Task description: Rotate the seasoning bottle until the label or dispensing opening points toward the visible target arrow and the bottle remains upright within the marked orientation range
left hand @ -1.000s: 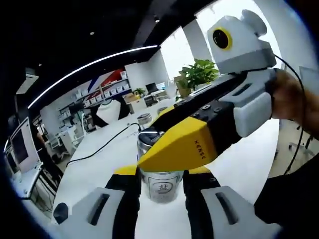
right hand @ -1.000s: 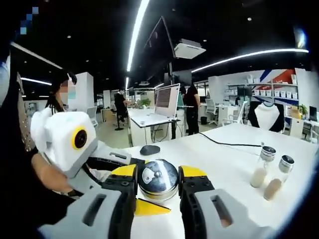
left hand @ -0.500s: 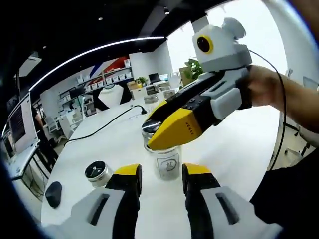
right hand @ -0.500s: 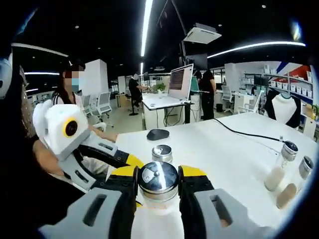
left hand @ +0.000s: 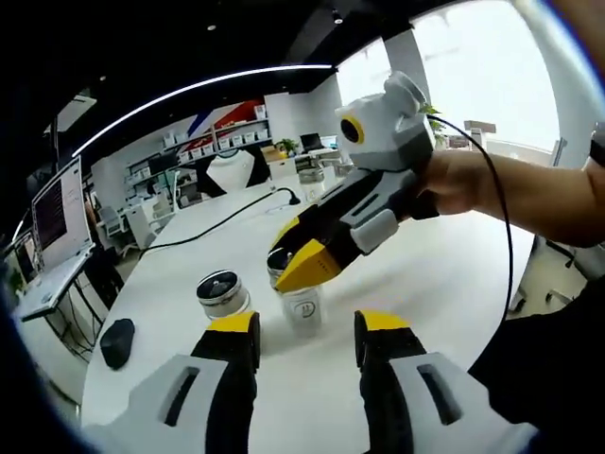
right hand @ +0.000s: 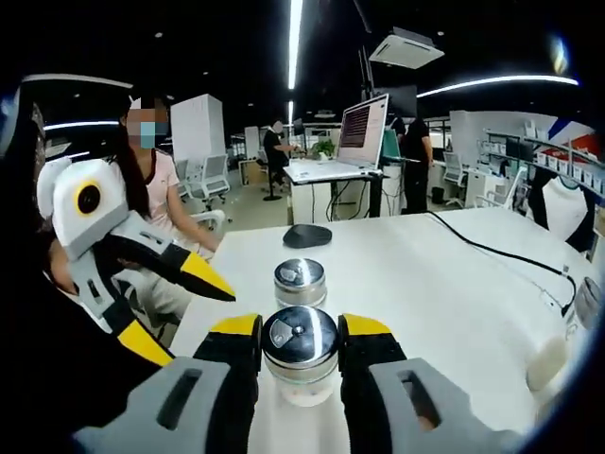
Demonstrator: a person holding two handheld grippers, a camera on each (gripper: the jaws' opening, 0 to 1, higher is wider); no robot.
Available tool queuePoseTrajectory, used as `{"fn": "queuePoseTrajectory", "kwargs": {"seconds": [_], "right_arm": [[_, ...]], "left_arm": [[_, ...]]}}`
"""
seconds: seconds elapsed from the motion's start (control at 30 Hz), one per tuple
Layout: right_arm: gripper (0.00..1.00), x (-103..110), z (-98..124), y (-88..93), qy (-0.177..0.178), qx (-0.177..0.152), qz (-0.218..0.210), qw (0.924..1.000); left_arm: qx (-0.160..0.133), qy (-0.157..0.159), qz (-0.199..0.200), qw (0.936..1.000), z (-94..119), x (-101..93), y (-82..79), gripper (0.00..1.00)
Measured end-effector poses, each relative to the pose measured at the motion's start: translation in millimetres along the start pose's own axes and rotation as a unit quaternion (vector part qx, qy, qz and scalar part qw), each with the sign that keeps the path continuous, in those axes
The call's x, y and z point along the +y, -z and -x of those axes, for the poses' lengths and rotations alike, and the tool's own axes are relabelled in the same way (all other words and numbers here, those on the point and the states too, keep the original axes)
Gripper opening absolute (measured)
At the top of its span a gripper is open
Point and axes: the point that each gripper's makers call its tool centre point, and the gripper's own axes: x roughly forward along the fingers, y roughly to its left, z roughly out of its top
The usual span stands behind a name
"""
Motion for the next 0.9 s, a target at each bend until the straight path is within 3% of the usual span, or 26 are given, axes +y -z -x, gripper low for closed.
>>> {"fn": "queuePoseTrajectory", "kwargs": {"seconds": [0.3,0.4,0.47,0.53,0.7,0.9], "right_arm": [[0.29,-5,-4,1.5,-0.023,0.003,0.033,0.9992],[0.29,-10,-5,2.7,-0.024,0.002,0.018,0.9995],[0.37,-11,-5,2.3,-0.025,0.001,0.018,0.9995],[0.54,-9,-5,-2.4,-0.023,-0.011,0.011,0.9996],[0.46,-10,9,-13.3,-0.001,-0.037,0.002,0.9993],[0.4,-14,43,-20.9,0.064,-0.086,-0.031,0.9937]], "left_arm": [[0.001,0.004,0.001,1.0,-4,0.8,-4.7,0.39],[0.001,0.006,0.003,1.0,-6,-0.2,-6.7,0.39],[0.001,0.006,0.002,1.0,-6,-0.8,-7.8,0.39],[0.001,0.007,0.001,1.0,-7,-1.6,-9.8,0.39],[-0.002,0.007,-0.001,1.0,-9,-1.5,-15.8,0.4],[-0.007,0.008,-0.005,0.9999,-11,-2.6,-23.7,0.4]]}}
